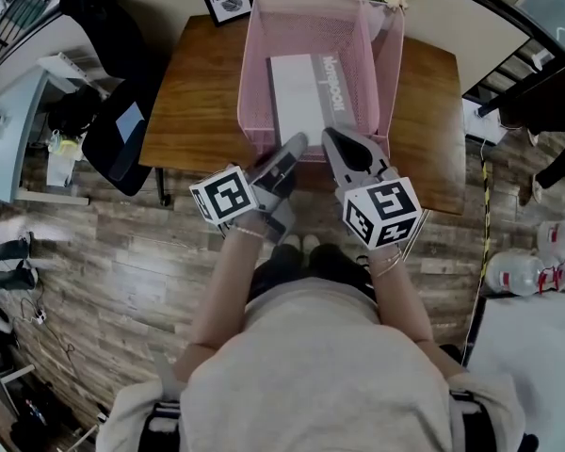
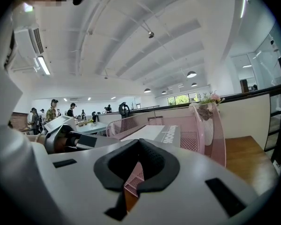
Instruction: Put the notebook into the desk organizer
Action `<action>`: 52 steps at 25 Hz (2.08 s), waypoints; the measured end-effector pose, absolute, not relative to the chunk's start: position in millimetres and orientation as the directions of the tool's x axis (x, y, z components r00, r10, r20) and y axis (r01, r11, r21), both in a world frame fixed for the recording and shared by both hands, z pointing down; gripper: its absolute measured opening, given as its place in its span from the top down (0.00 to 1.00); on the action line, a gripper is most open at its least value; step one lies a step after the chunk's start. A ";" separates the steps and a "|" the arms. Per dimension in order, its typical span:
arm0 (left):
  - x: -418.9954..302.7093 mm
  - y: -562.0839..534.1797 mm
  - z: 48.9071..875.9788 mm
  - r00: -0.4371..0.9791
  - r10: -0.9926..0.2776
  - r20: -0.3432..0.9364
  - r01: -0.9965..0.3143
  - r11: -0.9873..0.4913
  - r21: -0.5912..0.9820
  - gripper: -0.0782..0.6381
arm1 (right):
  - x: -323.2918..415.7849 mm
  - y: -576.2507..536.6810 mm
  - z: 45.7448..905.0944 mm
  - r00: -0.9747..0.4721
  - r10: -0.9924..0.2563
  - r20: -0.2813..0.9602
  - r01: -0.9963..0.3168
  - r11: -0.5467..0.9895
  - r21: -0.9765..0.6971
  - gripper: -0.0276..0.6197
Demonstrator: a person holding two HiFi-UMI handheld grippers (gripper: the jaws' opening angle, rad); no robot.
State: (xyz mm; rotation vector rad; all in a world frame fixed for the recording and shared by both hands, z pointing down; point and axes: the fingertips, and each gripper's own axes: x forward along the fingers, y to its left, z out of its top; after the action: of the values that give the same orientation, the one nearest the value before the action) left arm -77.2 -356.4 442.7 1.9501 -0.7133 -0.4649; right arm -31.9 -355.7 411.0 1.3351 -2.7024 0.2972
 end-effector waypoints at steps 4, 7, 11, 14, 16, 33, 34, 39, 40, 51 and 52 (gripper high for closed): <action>-77.8 -356.3 440.6 0.750 -0.661 -0.031 -0.293 -0.374 0.880 0.69 | -32.1 -353.1 412.6 -0.607 -0.772 0.191 -0.795 0.594 -0.126 0.94; -82.0 -355.1 443.4 0.736 -0.677 0.008 -0.349 -0.369 0.861 0.63 | -32.9 -352.1 412.1 -0.609 -0.770 0.193 -0.793 0.597 -0.123 0.94; -92.8 -354.1 443.3 0.701 -0.710 0.063 -0.459 -0.381 0.803 0.60 | -34.5 -350.0 409.6 -0.612 -0.767 0.192 -0.791 0.601 -0.118 0.94; -98.2 -351.1 438.7 0.682 -0.725 0.091 -0.524 -0.398 0.753 0.57 | -34.3 -348.6 406.0 -0.614 -0.767 0.183 -0.789 0.605 -0.112 0.94; -101.2 -348.8 434.3 0.672 -0.733 0.104 -0.564 -0.416 0.713 0.56 | -34.3 -348.5 403.5 -0.617 -0.767 0.177 -0.787 0.607 -0.109 0.94; -106.2 -345.6 379.5 0.635 -0.768 0.087 -0.737 -0.568 0.367 0.73 | -48.6 -343.9 379.4 -0.664 -0.733 0.150 -0.747 0.661 -0.076 0.94; -105.0 -345.5 378.6 0.638 -0.765 0.087 -0.736 -0.573 0.361 0.75 | -48.7 -343.8 377.7 -0.665 -0.732 0.148 -0.745 0.662 -0.076 0.94; -99.5 -344.2 374.9 0.645 -0.758 0.093 -0.742 -0.592 0.314 0.83 | -49.7 -342.3 370.6 -0.675 -0.726 0.131 -0.737 0.672 -0.075 0.94; -99.0 -344.3 373.9 0.643 -0.760 0.094 -0.746 -0.594 0.303 0.84 | -50.3 -341.8 369.2 -0.679 -0.723 0.126 -0.734 0.676 -0.074 0.94; -88.0 -342.0 373.2 0.676 -0.731 0.093 -0.719 -0.626 0.303 0.87 | -50.1 -339.5 362.4 -0.690 -0.715 0.117 -0.723 0.688 -0.059 0.94; -85.4 -341.5 373.4 0.685 -0.722 0.095 -0.713 -0.637 0.294 0.87 | -50.0 -339.9 363.2 -0.690 -0.714 0.119 -0.722 0.689 -0.062 0.94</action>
State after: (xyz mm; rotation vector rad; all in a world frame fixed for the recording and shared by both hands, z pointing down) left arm -85.4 -341.5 373.4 2.5906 -1.1358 -0.0446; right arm -50.0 -339.9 363.2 1.1966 -2.8081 0.1586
